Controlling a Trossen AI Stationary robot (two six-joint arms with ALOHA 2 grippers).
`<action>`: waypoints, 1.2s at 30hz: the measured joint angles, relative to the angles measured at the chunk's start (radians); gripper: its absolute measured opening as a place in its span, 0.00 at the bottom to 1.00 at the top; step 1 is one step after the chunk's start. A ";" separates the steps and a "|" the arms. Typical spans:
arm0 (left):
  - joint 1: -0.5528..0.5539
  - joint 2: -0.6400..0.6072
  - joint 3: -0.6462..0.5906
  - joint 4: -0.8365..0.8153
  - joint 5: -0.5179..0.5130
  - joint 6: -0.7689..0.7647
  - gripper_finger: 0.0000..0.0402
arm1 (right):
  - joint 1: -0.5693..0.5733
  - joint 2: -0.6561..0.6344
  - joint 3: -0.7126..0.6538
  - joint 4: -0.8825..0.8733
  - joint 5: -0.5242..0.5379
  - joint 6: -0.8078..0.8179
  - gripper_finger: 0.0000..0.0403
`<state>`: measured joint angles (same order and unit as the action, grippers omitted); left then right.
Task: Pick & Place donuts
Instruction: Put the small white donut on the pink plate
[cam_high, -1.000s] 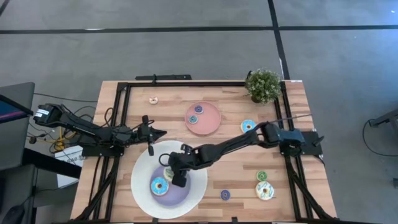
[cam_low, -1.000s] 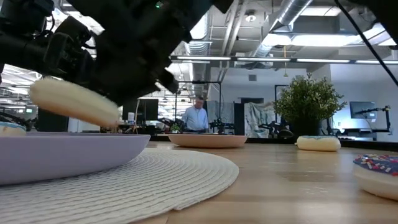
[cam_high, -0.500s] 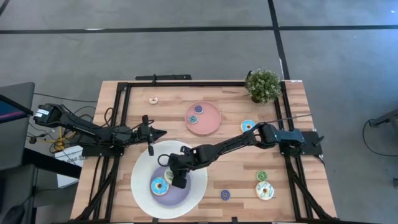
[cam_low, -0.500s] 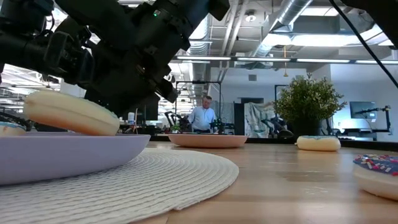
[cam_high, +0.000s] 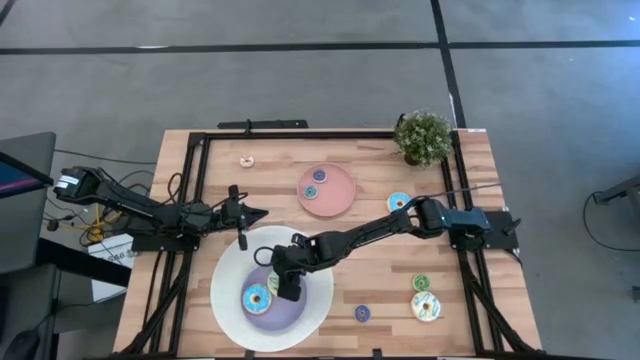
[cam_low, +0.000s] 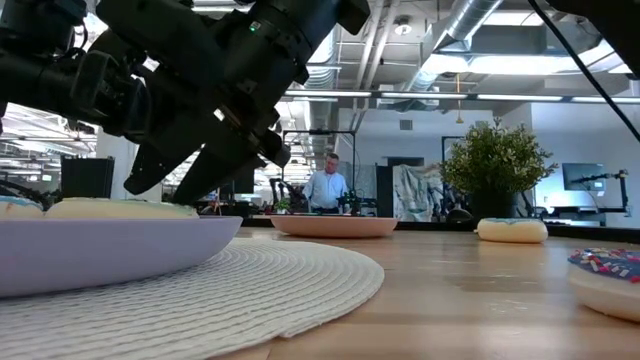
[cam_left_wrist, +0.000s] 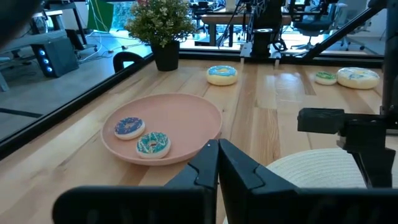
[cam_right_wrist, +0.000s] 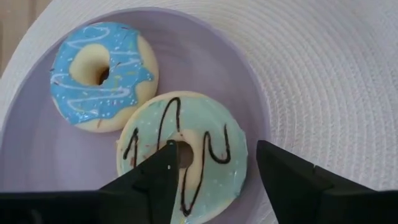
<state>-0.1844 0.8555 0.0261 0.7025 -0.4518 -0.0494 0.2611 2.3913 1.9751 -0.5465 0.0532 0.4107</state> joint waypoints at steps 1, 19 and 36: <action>0.000 0.000 0.000 0.000 0.000 0.000 0.01 | 0.000 0.000 0.000 0.000 0.000 0.000 0.52; 0.000 0.000 0.000 -0.015 0.001 -0.089 0.01 | 0.003 -0.255 -0.056 -0.257 0.111 -0.227 0.55; 0.000 0.000 0.000 -0.047 -0.009 -0.088 0.01 | 0.088 -0.970 -1.166 0.245 0.362 0.162 0.49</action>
<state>-0.1844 0.8558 0.0261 0.6556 -0.4604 -0.1371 0.3495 1.4213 0.8093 -0.3013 0.4154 0.5723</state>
